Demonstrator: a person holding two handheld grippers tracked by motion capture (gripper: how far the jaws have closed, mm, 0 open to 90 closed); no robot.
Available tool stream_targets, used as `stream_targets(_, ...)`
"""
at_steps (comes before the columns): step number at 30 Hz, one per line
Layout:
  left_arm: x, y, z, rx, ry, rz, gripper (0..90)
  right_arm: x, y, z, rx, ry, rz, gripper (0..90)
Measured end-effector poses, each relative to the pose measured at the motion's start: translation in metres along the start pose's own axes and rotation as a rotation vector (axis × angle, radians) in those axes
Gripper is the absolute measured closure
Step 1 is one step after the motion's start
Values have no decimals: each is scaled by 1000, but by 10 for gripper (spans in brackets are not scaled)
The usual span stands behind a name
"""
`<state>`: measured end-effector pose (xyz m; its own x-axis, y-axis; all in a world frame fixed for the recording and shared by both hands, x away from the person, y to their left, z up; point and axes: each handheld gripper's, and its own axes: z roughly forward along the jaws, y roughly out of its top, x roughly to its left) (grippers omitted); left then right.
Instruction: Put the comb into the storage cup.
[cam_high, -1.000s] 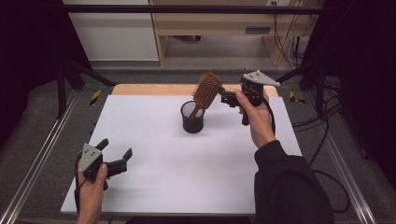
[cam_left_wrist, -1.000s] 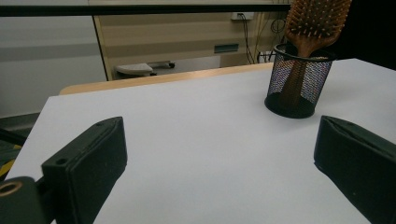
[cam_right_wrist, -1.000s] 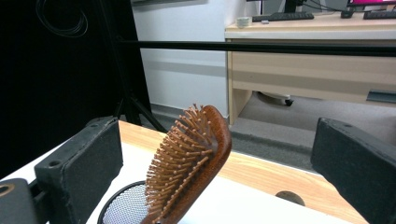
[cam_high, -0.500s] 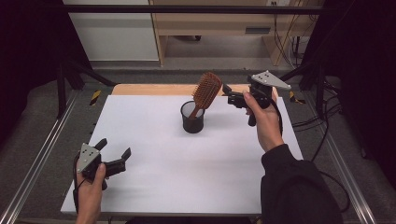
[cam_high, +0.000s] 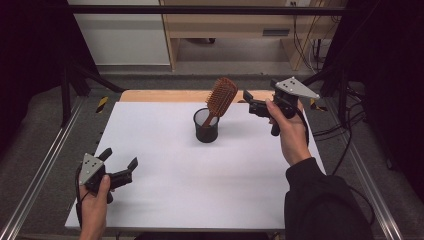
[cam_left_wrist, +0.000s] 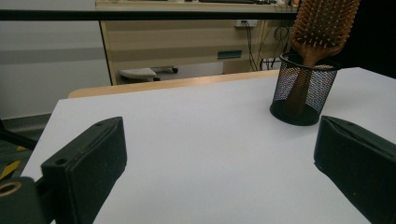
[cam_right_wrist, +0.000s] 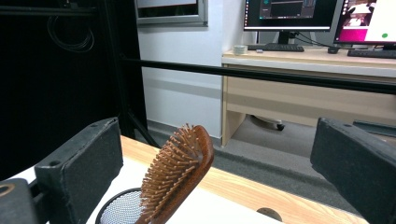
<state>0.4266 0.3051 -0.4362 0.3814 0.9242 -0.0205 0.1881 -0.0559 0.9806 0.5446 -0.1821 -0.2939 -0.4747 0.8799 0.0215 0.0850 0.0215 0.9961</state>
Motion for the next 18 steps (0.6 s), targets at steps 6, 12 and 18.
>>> stream_targets(6,1,0,-1,-2,0,-2,28,-5,-2,-7,0,-11,3,20)
stream_targets(12,4,1,-2,-10,4,-9,27,-9,-4,-14,-2,-20,2,20)
stream_targets(18,6,1,-4,-13,12,-9,27,-13,-6,-23,-5,-23,-2,18)
